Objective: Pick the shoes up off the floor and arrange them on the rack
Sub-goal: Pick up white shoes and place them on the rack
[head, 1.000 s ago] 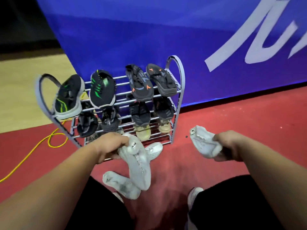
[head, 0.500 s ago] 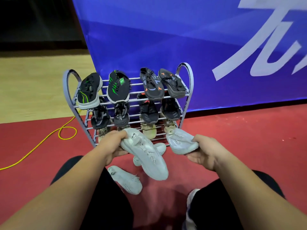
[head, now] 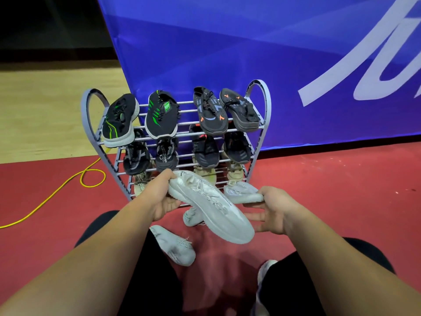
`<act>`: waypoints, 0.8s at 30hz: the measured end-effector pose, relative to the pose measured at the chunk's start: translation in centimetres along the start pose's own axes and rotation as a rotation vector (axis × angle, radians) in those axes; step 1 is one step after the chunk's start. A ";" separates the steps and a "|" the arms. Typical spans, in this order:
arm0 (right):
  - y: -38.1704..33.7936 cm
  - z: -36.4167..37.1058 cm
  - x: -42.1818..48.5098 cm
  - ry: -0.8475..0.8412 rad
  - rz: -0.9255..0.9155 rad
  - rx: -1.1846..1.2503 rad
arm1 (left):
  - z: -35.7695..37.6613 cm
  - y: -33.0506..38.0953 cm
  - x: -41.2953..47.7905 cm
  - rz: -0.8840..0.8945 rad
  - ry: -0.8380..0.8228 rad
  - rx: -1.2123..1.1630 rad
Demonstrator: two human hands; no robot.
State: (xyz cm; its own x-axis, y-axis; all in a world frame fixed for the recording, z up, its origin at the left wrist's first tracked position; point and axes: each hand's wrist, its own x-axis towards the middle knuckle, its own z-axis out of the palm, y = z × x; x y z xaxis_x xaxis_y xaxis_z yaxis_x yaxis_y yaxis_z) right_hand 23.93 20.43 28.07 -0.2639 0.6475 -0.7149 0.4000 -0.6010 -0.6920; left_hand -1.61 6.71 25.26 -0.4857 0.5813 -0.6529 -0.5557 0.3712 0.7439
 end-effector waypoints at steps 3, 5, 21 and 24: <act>-0.2 0.0 0.5 -0.011 0.021 -0.004 | -0.4 -0.2 0.5 -0.058 0.031 0.057; -0.2 -0.1 0.8 0.000 0.043 -0.021 | -0.6 -0.3 0.7 -0.116 0.025 0.147; -0.7 6.9 0.3 -0.173 0.054 -0.311 | -7.4 0.5 -8.3 -0.297 -0.008 0.547; -0.2 7.3 0.8 -0.221 0.063 -0.367 | -8.8 0.1 -9.2 -0.310 -0.088 0.511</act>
State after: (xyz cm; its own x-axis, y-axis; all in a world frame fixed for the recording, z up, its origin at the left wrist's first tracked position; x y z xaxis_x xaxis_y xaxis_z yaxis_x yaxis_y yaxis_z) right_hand 17.22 17.66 26.92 -0.3946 0.4750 -0.7865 0.6962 -0.4041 -0.5934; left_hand -3.15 -4.93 30.11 -0.2832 0.4402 -0.8521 -0.2571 0.8211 0.5096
